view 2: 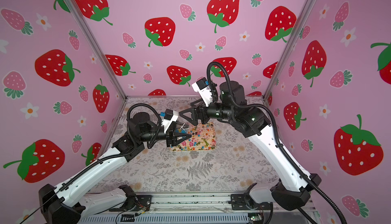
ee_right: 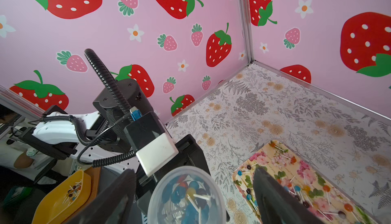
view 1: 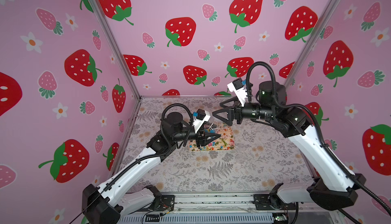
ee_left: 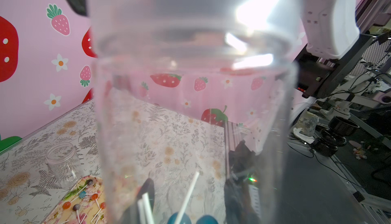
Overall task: Pour the candies out of the jar
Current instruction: Unscrew the lid from the jar.
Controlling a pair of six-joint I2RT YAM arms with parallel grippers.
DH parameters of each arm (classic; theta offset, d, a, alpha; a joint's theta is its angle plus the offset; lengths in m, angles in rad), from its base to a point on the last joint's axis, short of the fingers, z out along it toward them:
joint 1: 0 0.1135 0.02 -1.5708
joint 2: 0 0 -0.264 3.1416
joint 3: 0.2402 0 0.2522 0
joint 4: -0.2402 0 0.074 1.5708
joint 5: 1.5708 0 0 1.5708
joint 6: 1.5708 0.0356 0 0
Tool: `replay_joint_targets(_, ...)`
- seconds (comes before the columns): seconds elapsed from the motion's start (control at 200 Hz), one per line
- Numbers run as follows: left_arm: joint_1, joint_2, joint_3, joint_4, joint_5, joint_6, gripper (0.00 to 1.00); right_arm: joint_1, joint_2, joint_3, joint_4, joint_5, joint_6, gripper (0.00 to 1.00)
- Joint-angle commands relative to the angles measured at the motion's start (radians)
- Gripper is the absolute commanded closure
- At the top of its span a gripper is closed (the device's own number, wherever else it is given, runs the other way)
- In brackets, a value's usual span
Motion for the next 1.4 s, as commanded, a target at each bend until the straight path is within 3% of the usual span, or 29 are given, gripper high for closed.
replay_joint_targets(0.0,0.003,-0.021,0.009,0.010,0.001,0.017,0.58,0.011,0.010,-0.005,-0.018,0.007,0.016,0.13)
replay_joint_targets(0.245,0.005,-0.026,0.006,0.005,-0.003,0.021,0.58,0.017,-0.005,-0.048,-0.014,0.025,0.018,0.19)
replay_joint_targets(0.46,0.006,-0.026,0.008,0.005,-0.002,0.021,0.58,0.019,-0.006,-0.052,-0.011,0.025,0.006,0.37)
replay_joint_targets(0.655,0.007,-0.026,0.012,0.005,0.008,0.018,0.58,0.016,0.002,-0.001,-0.030,-0.034,-0.139,0.47)
replay_joint_targets(0.91,0.008,-0.025,0.032,-0.015,0.030,0.025,0.58,-0.035,0.051,0.092,-0.066,-0.349,-0.500,0.47)
replay_joint_targets(1.046,0.008,-0.021,0.029,-0.013,0.037,0.020,0.58,-0.047,0.079,0.138,-0.109,-0.392,-0.623,0.46)
replay_joint_targets(1.316,0.008,-0.015,0.034,-0.002,0.029,0.020,0.58,-0.047,0.108,0.162,-0.174,-0.398,-0.641,0.43)
replay_joint_targets(1.396,0.008,-0.013,0.034,0.000,0.027,0.020,0.58,-0.047,0.093,0.147,-0.167,-0.389,-0.630,0.31)
